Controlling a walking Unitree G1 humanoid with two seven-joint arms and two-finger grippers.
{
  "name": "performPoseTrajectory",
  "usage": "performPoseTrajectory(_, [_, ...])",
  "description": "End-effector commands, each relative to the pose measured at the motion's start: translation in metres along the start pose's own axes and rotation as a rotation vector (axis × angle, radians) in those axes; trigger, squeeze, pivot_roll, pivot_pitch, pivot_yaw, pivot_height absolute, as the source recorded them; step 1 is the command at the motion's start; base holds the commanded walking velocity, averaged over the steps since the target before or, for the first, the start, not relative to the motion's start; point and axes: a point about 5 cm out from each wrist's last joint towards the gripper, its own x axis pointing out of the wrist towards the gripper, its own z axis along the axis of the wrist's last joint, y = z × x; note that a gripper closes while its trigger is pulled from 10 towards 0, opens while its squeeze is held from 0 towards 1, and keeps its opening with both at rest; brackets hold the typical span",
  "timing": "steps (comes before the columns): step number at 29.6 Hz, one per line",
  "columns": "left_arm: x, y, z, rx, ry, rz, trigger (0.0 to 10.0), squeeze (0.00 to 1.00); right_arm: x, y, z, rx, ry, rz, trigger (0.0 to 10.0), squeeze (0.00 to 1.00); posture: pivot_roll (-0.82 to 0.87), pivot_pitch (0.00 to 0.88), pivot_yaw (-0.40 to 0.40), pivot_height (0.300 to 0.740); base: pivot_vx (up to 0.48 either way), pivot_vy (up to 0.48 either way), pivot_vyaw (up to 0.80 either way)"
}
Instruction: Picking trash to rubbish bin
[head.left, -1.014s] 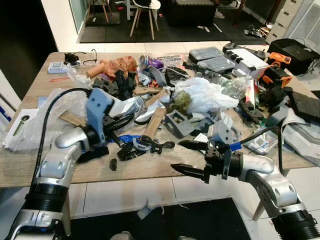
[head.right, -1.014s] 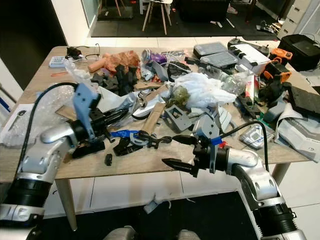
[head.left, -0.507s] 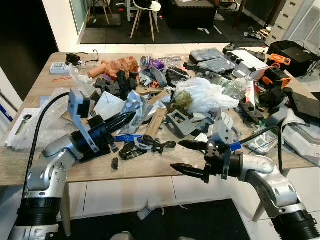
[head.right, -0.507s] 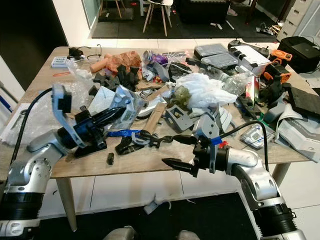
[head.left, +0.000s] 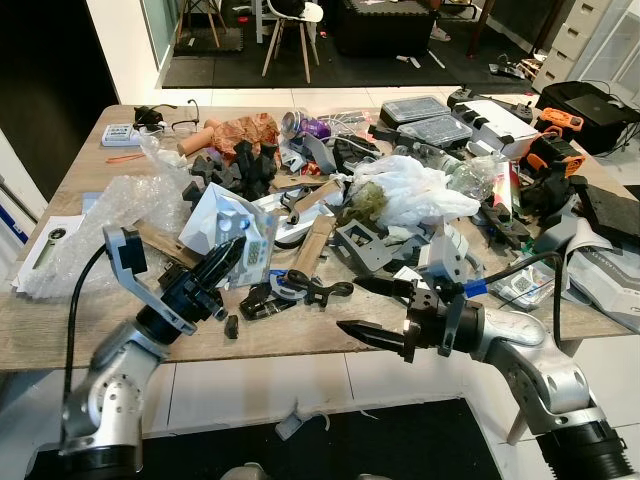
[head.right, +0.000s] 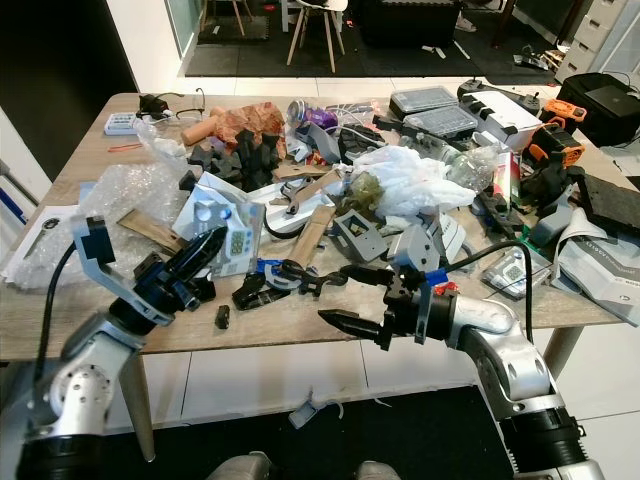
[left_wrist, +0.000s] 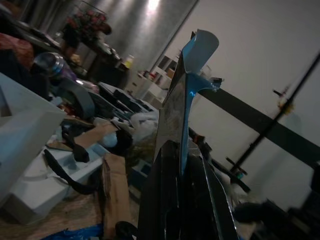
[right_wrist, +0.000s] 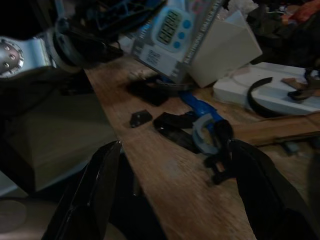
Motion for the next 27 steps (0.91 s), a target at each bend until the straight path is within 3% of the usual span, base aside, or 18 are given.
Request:
performPoseTrajectory(1, [0.001, -0.003, -0.010, 0.001, 0.021, 0.031, 10.0, 0.00, 0.002, 0.003, -0.001, 0.015, -0.009, 0.007, 10.0, 0.00, 0.00, 0.000, -0.021, 0.740, 0.000, 0.000, 0.00])
performPoseTrajectory(3, [0.002, -0.003, -0.019, 0.015, 0.065, 0.045, 10.0, 0.00, 0.003, 0.003, -0.002, 0.018, -0.010, 0.006, 10.0, 0.00, -0.01, 0.000, -0.022, 0.740, 0.000, 0.000, 0.00])
performPoseTrajectory(13, [0.011, -0.001, -0.023, 0.052, 0.055, 0.072, 10.0, 0.00, 0.003, -0.006, -0.001, 0.079, -0.099, -0.071, 10.0, 0.00, -0.01, 0.000, -0.018, 0.740, 0.000, 0.000, 0.00])
performPoseTrajectory(27, [0.016, -0.003, -0.028, 0.089, 0.100, 0.050, 10.0, 0.00, 0.002, -0.006, -0.004, 0.078, -0.074, -0.074, 10.0, 0.00, 0.00, 0.000, -0.024, 0.740, -0.350, 0.000, 0.00])
